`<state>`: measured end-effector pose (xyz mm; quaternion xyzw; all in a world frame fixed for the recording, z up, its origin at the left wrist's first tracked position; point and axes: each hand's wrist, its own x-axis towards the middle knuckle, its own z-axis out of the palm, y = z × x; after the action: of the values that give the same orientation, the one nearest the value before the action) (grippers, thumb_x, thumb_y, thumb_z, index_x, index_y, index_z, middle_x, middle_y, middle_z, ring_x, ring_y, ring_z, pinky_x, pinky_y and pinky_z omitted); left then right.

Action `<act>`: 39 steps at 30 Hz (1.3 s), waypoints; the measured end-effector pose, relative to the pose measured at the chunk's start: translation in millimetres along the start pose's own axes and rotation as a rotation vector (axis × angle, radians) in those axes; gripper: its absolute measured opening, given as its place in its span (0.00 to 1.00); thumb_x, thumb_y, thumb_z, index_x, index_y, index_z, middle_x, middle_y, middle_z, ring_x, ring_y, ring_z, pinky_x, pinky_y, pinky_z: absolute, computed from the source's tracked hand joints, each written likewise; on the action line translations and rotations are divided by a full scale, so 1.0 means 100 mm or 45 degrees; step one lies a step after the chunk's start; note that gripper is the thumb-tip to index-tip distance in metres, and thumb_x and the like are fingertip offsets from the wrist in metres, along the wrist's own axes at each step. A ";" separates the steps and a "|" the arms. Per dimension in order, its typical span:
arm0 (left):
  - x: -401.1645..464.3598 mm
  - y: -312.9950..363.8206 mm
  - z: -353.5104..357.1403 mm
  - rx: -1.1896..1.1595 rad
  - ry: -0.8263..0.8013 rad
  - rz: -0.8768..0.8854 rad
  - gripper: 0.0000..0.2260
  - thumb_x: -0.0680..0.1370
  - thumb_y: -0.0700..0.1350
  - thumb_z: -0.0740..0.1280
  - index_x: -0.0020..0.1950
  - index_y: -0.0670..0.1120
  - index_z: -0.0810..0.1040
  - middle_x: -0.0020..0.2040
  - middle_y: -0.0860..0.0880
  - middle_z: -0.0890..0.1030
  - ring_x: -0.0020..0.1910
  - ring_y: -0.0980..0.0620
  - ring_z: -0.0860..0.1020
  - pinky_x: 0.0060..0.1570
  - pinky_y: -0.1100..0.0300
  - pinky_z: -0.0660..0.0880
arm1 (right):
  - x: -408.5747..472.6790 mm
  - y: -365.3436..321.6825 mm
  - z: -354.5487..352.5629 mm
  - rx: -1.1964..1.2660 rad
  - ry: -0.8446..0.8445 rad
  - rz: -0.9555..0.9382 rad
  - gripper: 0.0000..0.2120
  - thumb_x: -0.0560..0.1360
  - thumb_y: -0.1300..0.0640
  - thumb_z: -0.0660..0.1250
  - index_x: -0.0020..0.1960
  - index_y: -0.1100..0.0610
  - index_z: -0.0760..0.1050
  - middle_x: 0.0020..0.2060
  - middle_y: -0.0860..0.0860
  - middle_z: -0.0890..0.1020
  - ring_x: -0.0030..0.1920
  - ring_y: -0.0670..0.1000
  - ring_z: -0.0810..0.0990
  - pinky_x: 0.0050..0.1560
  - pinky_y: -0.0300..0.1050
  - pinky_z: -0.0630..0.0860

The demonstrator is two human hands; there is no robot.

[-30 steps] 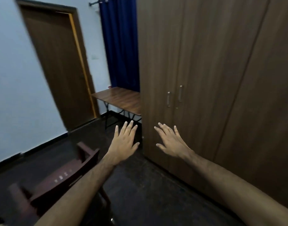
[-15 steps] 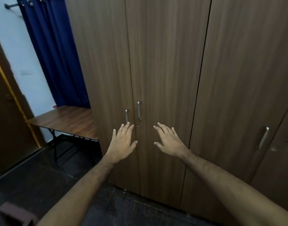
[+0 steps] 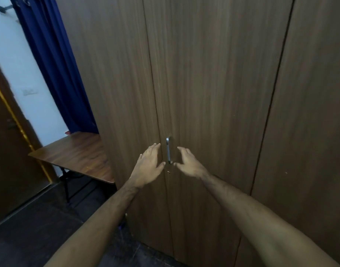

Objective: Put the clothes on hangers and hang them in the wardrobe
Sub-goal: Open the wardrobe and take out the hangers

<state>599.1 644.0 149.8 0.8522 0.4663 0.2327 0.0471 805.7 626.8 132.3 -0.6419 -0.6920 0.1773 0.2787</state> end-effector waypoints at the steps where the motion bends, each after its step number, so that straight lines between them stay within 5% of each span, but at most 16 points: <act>1: 0.09 -0.04 -0.01 0.001 0.011 -0.004 0.33 0.81 0.52 0.65 0.81 0.45 0.54 0.81 0.45 0.59 0.80 0.48 0.56 0.76 0.42 0.60 | 0.17 0.01 0.03 0.039 -0.025 -0.009 0.36 0.79 0.54 0.69 0.81 0.59 0.54 0.77 0.58 0.62 0.78 0.57 0.62 0.77 0.51 0.60; 6: 0.46 -0.17 -0.07 -0.086 0.036 -0.086 0.33 0.80 0.48 0.68 0.80 0.41 0.56 0.79 0.43 0.62 0.79 0.47 0.60 0.77 0.48 0.60 | 0.78 0.00 0.11 0.352 -0.068 0.018 0.31 0.78 0.56 0.71 0.77 0.58 0.61 0.66 0.51 0.72 0.71 0.51 0.71 0.72 0.49 0.69; 10: 0.54 -0.19 -0.05 -0.159 0.046 -0.126 0.32 0.81 0.45 0.68 0.80 0.41 0.57 0.78 0.42 0.63 0.78 0.47 0.61 0.77 0.53 0.60 | 0.98 0.02 0.22 0.537 -0.085 0.053 0.14 0.77 0.55 0.71 0.60 0.49 0.72 0.52 0.45 0.80 0.52 0.50 0.81 0.56 0.58 0.79; 13: 0.56 -0.23 -0.01 -0.186 0.034 -0.101 0.33 0.81 0.46 0.68 0.81 0.41 0.55 0.79 0.43 0.61 0.78 0.47 0.61 0.76 0.54 0.59 | 0.98 0.09 0.32 0.625 -0.071 0.035 0.12 0.76 0.58 0.70 0.52 0.44 0.72 0.48 0.46 0.81 0.47 0.50 0.81 0.49 0.58 0.80; 18: 0.57 -0.26 -0.02 -0.405 0.088 -0.110 0.36 0.82 0.44 0.67 0.82 0.41 0.49 0.80 0.43 0.56 0.75 0.57 0.57 0.63 0.83 0.52 | 0.63 -0.08 0.37 0.604 -0.027 -0.002 0.12 0.78 0.61 0.68 0.57 0.49 0.72 0.51 0.48 0.81 0.51 0.47 0.80 0.55 0.51 0.78; 20: 0.50 -0.25 -0.03 -0.540 0.113 -0.099 0.38 0.82 0.45 0.67 0.82 0.43 0.45 0.81 0.44 0.54 0.76 0.57 0.56 0.69 0.77 0.53 | 0.43 -0.17 0.42 0.580 0.014 -0.013 0.11 0.78 0.62 0.67 0.59 0.52 0.72 0.51 0.49 0.81 0.52 0.46 0.80 0.56 0.45 0.76; 22: 0.41 -0.26 -0.04 -0.665 0.125 -0.070 0.39 0.81 0.48 0.67 0.82 0.46 0.43 0.81 0.44 0.53 0.79 0.52 0.55 0.77 0.59 0.56 | 0.21 -0.27 0.48 0.573 0.056 -0.025 0.11 0.78 0.62 0.67 0.59 0.53 0.72 0.50 0.49 0.81 0.50 0.43 0.80 0.55 0.42 0.76; 25: 0.30 -0.35 -0.04 -0.756 0.121 0.002 0.41 0.78 0.58 0.67 0.83 0.50 0.46 0.80 0.47 0.58 0.79 0.51 0.59 0.78 0.45 0.59 | -0.10 -0.40 0.55 0.557 0.109 -0.013 0.11 0.78 0.62 0.66 0.59 0.53 0.72 0.49 0.50 0.81 0.48 0.41 0.79 0.53 0.39 0.75; 31: -0.05 -0.18 -0.24 -0.983 0.247 -0.018 0.22 0.81 0.43 0.68 0.74 0.44 0.68 0.65 0.47 0.70 0.61 0.52 0.76 0.66 0.53 0.73 | -0.69 -0.62 0.64 0.528 0.199 0.060 0.11 0.77 0.61 0.66 0.56 0.49 0.72 0.45 0.44 0.80 0.46 0.41 0.78 0.55 0.48 0.77; 34: -0.23 -0.10 -0.37 -1.016 0.281 0.013 0.10 0.81 0.49 0.68 0.59 0.47 0.74 0.55 0.46 0.78 0.48 0.56 0.77 0.53 0.55 0.76 | -1.00 -0.71 0.58 0.535 0.214 0.101 0.08 0.78 0.56 0.66 0.55 0.47 0.72 0.46 0.47 0.81 0.45 0.44 0.80 0.53 0.55 0.80; 36: -0.39 -0.04 -0.42 -1.051 0.264 0.053 0.08 0.82 0.53 0.66 0.51 0.50 0.74 0.46 0.49 0.78 0.42 0.55 0.75 0.46 0.56 0.73 | -1.25 -0.74 0.51 0.486 0.247 0.128 0.08 0.79 0.53 0.68 0.57 0.48 0.72 0.50 0.48 0.81 0.48 0.45 0.81 0.54 0.51 0.79; 39: -0.64 0.09 -0.49 -1.166 0.251 0.108 0.13 0.81 0.59 0.61 0.40 0.55 0.71 0.38 0.48 0.77 0.38 0.50 0.78 0.41 0.49 0.76 | -1.66 -0.76 0.37 0.340 0.475 0.078 0.24 0.80 0.47 0.69 0.72 0.51 0.65 0.65 0.48 0.73 0.63 0.42 0.75 0.66 0.43 0.72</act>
<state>555.7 580.1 174.0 0.7359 0.2826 0.4959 0.3642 726.0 458.3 122.7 -0.6418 -0.5789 0.1537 0.4788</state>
